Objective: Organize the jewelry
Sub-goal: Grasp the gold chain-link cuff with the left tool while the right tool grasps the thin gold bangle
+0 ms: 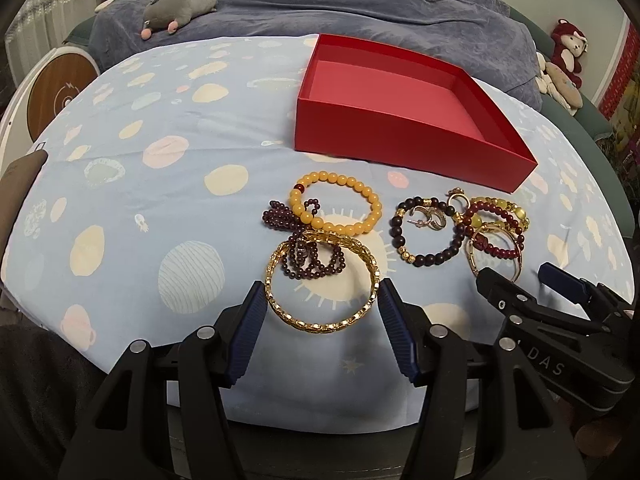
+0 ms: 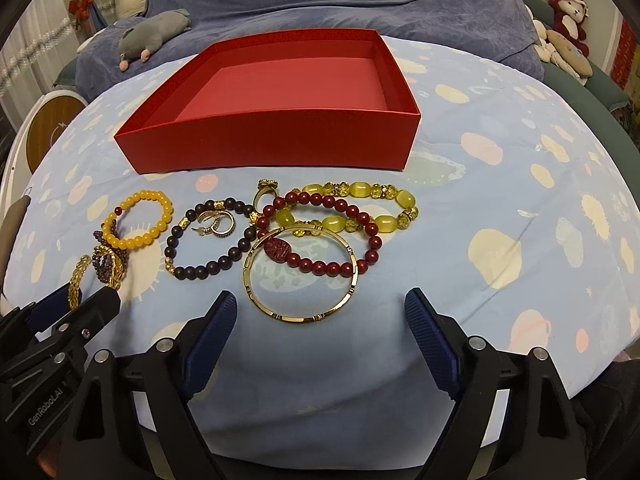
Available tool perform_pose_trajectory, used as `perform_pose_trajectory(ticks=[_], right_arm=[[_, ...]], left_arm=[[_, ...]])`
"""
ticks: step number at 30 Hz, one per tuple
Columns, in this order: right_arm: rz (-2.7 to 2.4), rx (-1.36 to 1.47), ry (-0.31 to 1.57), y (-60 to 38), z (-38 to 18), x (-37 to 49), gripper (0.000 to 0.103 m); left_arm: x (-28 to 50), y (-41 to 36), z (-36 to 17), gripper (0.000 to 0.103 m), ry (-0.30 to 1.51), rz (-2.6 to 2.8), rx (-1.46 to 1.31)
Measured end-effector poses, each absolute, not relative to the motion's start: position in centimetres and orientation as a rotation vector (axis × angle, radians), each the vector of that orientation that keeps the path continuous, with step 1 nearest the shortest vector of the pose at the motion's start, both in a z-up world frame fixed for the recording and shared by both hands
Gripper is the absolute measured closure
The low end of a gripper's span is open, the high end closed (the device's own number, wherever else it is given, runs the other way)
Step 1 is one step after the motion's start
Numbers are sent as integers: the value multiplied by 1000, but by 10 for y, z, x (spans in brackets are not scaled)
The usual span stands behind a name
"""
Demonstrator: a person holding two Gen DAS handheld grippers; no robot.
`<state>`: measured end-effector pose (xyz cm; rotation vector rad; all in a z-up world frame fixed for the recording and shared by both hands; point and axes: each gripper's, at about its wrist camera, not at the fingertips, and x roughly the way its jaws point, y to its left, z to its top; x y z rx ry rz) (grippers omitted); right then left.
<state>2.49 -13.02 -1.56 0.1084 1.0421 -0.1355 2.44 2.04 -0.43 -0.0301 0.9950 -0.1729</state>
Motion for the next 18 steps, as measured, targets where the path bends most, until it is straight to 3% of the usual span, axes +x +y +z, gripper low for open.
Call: perform_pose_trajectory(ticks=[7, 10, 16, 18], right_arm=[[-128, 85, 1066, -125, -20, 27, 32], [-110, 83, 1056, -123, -17, 27, 49], [-97, 82, 1051, -126, -15, 21, 63], [-96, 114, 1050, -130, -14, 17, 63]], left_arm=[[26, 23, -7, 48, 1006, -166, -40], [26, 23, -7, 48, 1007, -170, -41], [22, 24, -4, 48, 1011, -180, -47], [21, 24, -4, 48, 1015, -181, -50]])
